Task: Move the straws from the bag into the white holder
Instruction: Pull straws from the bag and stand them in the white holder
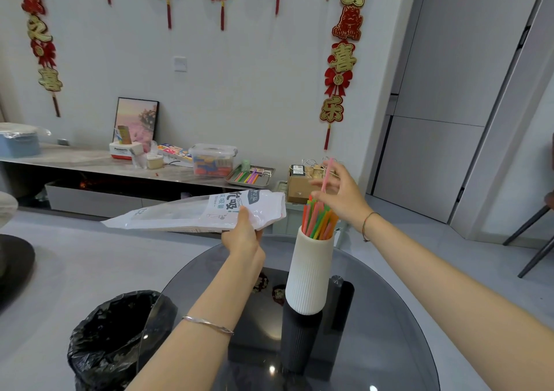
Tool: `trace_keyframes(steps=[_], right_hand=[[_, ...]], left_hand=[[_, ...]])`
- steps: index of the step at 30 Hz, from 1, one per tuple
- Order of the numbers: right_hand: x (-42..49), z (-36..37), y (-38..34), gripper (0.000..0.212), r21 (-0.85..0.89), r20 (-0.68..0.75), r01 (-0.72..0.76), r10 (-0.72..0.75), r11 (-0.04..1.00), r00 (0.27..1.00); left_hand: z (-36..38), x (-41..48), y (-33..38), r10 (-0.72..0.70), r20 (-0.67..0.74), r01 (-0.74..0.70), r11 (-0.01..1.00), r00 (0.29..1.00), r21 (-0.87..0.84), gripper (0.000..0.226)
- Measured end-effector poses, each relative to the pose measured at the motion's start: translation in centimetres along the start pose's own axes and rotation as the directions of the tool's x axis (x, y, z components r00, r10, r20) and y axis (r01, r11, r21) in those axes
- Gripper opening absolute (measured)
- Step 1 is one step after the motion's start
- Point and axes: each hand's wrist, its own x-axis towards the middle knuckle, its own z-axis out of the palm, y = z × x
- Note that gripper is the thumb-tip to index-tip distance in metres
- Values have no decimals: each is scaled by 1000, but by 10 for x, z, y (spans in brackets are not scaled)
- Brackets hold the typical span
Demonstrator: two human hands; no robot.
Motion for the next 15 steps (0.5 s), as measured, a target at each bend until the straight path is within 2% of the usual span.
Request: trace_keyframes(steps=[2,4,5,7,9,11,15], right_hand=[[2,-4,-5,59,12,-83,68,-67,998,994],[4,-7,-8,55,-27,-96,138,-140,990,985],[4,-6,-8,54,-82,-73,163,-169,983,983],[3,-4,-5,51,-299,30,185,-185,936,982],[0,0,5,46,-508,168,188,-117,841,979],[-6,4,15,49,-611,269,170,1,773,963],[-10,7,17,55,-685,303,176,57,706,951]], left_hand=[[0,0,1,7,-1,-7,1000,1000,-11,45],[1,-1,3,9,-7,-9,1000,1000,-12,45],[1,-1,3,9,-12,-9,1000,1000,-12,45],[2,-2,4,6,-19,-6,1000,1000,-12,45],[2,-4,4,4,-21,-5,1000,1000,-10,44],[1,-4,5,2,-12,-2,1000,1000,-14,45],[0,-2,7,0,-1,0,1000,1000,-21,46]])
